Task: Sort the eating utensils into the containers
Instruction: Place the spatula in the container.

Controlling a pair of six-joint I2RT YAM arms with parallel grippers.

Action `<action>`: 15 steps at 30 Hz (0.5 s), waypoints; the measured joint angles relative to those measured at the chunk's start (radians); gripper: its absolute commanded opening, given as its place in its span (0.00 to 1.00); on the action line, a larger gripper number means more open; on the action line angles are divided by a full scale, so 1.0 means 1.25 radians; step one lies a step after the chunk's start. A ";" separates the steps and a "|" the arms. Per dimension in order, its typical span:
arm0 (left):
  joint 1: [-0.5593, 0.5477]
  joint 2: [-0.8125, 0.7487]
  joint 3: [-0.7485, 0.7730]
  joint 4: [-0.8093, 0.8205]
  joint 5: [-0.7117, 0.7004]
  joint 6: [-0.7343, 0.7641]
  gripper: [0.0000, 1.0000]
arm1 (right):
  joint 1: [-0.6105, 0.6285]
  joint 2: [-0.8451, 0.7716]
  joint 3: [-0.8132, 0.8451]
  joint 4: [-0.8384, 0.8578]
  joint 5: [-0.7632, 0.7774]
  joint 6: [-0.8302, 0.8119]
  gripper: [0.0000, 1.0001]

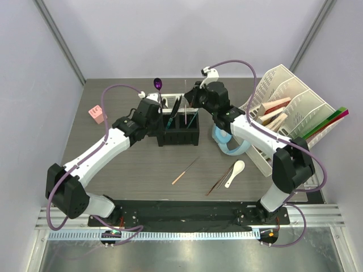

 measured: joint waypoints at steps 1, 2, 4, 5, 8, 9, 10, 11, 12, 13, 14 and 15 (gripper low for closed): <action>0.000 0.000 0.000 0.000 0.002 0.000 0.24 | 0.000 0.000 -0.013 0.018 0.011 -0.002 0.01; 0.000 0.001 0.000 0.000 0.003 0.000 0.24 | 0.000 0.000 -0.027 0.031 0.021 -0.003 0.01; 0.000 0.003 0.000 0.000 0.006 0.000 0.24 | 0.000 0.000 -0.051 0.042 0.039 -0.008 0.01; 0.000 0.005 0.000 0.000 0.008 0.000 0.24 | 0.000 0.000 -0.059 0.047 0.045 -0.009 0.01; 0.000 0.012 0.000 0.000 0.013 0.000 0.24 | 0.000 0.000 -0.093 0.090 0.074 -0.012 0.01; 0.000 0.014 0.000 0.000 0.013 0.000 0.24 | 0.000 0.000 -0.104 0.105 0.081 -0.012 0.01; 0.000 0.016 0.000 0.000 0.016 0.000 0.24 | 0.000 0.000 -0.113 0.114 0.087 -0.012 0.01; 0.000 0.018 0.000 0.000 0.017 0.000 0.24 | 0.000 0.001 -0.125 0.129 0.094 -0.012 0.01; 0.000 0.020 0.000 0.000 0.018 0.000 0.24 | 0.000 0.001 -0.134 0.137 0.099 -0.011 0.01; 0.000 0.022 0.000 0.000 0.019 0.000 0.24 | 0.000 0.002 -0.142 0.147 0.104 -0.010 0.01; 0.000 0.023 0.000 0.000 0.020 0.000 0.24 | 0.001 0.002 -0.148 0.153 0.109 -0.009 0.01; 0.000 0.026 0.000 0.000 0.022 0.000 0.24 | 0.001 0.002 -0.155 0.159 0.112 -0.008 0.01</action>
